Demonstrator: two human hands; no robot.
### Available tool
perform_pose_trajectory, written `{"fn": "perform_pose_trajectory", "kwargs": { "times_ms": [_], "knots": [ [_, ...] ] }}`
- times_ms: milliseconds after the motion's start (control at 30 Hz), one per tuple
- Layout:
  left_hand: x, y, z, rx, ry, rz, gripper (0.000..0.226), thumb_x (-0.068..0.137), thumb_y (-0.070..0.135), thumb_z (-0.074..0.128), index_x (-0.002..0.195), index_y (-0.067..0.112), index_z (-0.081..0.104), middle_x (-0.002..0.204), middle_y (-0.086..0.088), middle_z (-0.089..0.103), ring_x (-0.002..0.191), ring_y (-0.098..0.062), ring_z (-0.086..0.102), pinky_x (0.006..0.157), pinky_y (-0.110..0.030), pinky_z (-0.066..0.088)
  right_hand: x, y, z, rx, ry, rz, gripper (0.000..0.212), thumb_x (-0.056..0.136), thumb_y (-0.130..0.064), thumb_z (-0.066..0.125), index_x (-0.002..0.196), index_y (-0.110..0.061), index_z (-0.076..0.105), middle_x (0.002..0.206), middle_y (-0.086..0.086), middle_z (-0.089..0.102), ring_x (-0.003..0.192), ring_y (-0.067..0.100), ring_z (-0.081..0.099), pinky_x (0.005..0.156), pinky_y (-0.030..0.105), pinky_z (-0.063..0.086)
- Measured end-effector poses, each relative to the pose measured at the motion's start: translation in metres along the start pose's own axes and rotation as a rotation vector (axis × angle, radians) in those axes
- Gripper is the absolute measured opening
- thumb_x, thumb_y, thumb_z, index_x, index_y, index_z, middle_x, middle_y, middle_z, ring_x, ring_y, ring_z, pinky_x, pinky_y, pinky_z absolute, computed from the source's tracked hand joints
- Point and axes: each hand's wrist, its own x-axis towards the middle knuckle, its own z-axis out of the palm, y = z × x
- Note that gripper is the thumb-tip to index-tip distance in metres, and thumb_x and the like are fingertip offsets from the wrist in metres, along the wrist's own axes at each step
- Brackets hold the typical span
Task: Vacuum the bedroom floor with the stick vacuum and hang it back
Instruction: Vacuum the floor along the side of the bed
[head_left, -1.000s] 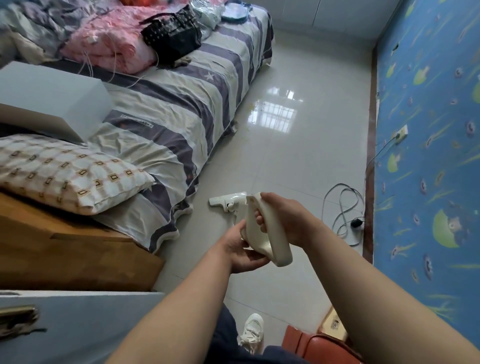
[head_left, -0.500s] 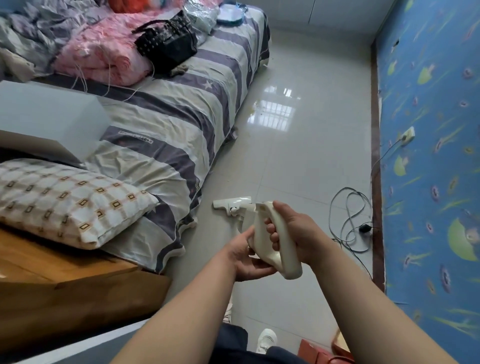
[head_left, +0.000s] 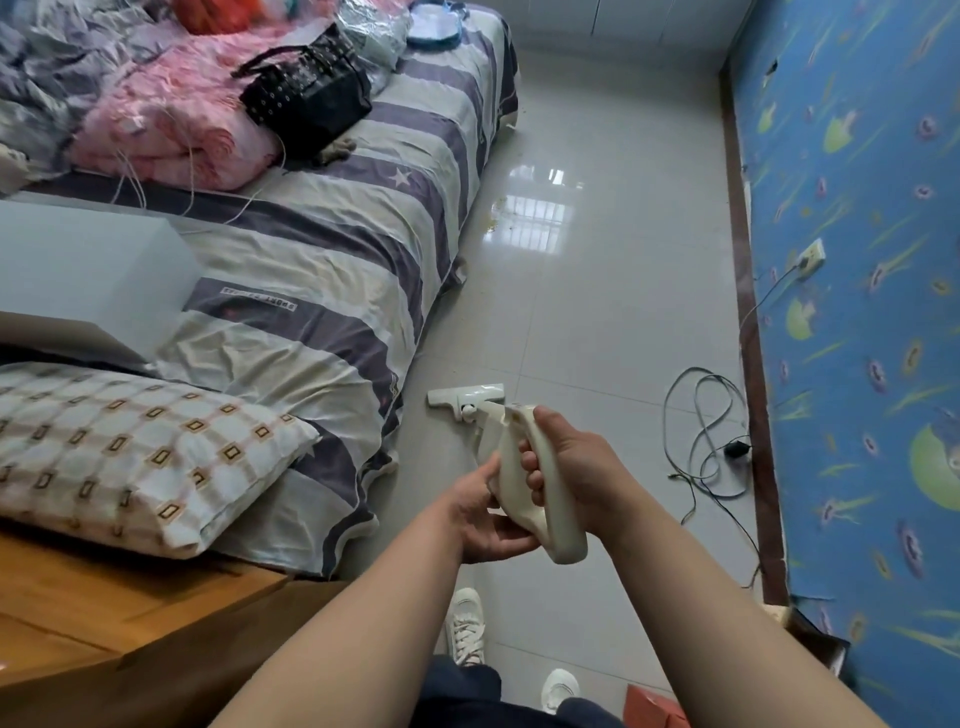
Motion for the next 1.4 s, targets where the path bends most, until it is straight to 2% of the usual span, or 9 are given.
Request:
{"fn": "perform_pose_trajectory", "kwargs": {
  "times_ms": [200,333,500,633,767,1000,1133,1267,1400],
  "knots": [
    [0.001,0.023,-0.015,0.006,0.008,0.003,0.058,0.089,0.059,0.058,0.096,0.002,0.060,0.088,-0.019,0.065,0.087,-0.032,0.065,0.071,-0.047,0.059,0.010,-0.009,0.025,-0.023,0.028,-0.010,0.045,0.100,-0.042,0.054,0.077,-0.004,0.061,0.052,0.003,0.055,0.041,0.015,0.046,0.045,0.024,0.039],
    [0.002,0.035,-0.020,0.013,0.019,0.009,0.059,0.088,0.061,0.058,0.095,0.002,0.060,0.089,-0.020,0.064,0.086,-0.032,0.065,0.066,-0.049,0.059,0.017,-0.014,0.037,-0.026,0.026,-0.013,0.045,0.100,-0.042,0.054,0.077,-0.004,0.061,0.052,0.003,0.055,0.040,0.014,0.046,0.044,0.022,0.040],
    [0.004,0.047,-0.024,0.002,0.009,0.010,0.058,0.090,0.060,0.057,0.096,0.002,0.060,0.091,-0.020,0.063,0.088,-0.033,0.064,0.081,-0.051,0.055,0.025,-0.018,0.045,-0.026,0.028,-0.012,0.045,0.100,-0.042,0.053,0.076,-0.005,0.060,0.053,0.003,0.055,0.041,0.014,0.046,0.044,0.023,0.039],
    [0.006,0.054,-0.024,0.016,0.014,0.026,0.057,0.091,0.059,0.056,0.097,0.002,0.060,0.094,-0.020,0.063,0.089,-0.033,0.064,0.074,-0.052,0.058,0.031,-0.020,0.049,-0.024,0.056,-0.035,0.046,0.100,-0.042,0.054,0.075,-0.004,0.061,0.054,0.004,0.056,0.041,0.015,0.047,0.044,0.024,0.040],
    [0.008,0.061,-0.023,0.046,0.032,0.039,0.055,0.092,0.058,0.055,0.096,0.003,0.059,0.095,-0.019,0.063,0.091,-0.033,0.063,0.081,-0.051,0.052,0.036,-0.022,0.051,-0.018,0.088,-0.053,0.047,0.100,-0.042,0.054,0.074,-0.004,0.061,0.054,0.004,0.055,0.040,0.015,0.046,0.044,0.024,0.040],
    [0.017,0.079,-0.012,0.038,0.051,0.058,0.060,0.092,0.060,0.053,0.100,0.001,0.058,0.093,-0.020,0.063,0.090,-0.033,0.064,0.081,-0.050,0.053,0.052,-0.042,0.051,-0.030,0.094,-0.056,0.046,0.100,-0.042,0.054,0.074,-0.004,0.061,0.053,0.004,0.055,0.041,0.017,0.046,0.045,0.024,0.040],
    [0.021,0.092,0.000,0.010,0.050,0.064,0.061,0.092,0.060,0.052,0.101,0.001,0.059,0.091,-0.020,0.064,0.087,-0.033,0.065,0.074,-0.049,0.054,0.066,-0.058,0.048,-0.057,0.081,-0.038,0.046,0.099,-0.043,0.055,0.074,-0.005,0.061,0.052,0.003,0.057,0.041,0.017,0.047,0.045,0.026,0.040],
    [0.027,0.109,0.012,0.005,0.060,0.066,0.063,0.090,0.061,0.054,0.106,0.000,0.060,0.093,-0.021,0.064,0.090,-0.034,0.065,0.077,-0.049,0.055,0.080,-0.077,0.045,-0.062,0.068,-0.036,0.045,0.099,-0.042,0.055,0.074,-0.005,0.061,0.052,0.003,0.056,0.041,0.016,0.047,0.046,0.026,0.039],
    [0.034,0.121,0.025,-0.011,0.079,0.074,0.062,0.089,0.062,0.056,0.100,0.001,0.060,0.086,-0.019,0.065,0.081,-0.032,0.066,0.071,-0.048,0.058,0.093,-0.092,0.041,-0.081,0.068,-0.037,0.045,0.098,-0.043,0.055,0.074,-0.005,0.062,0.052,0.003,0.057,0.042,0.017,0.048,0.048,0.027,0.039]
  ]
}}
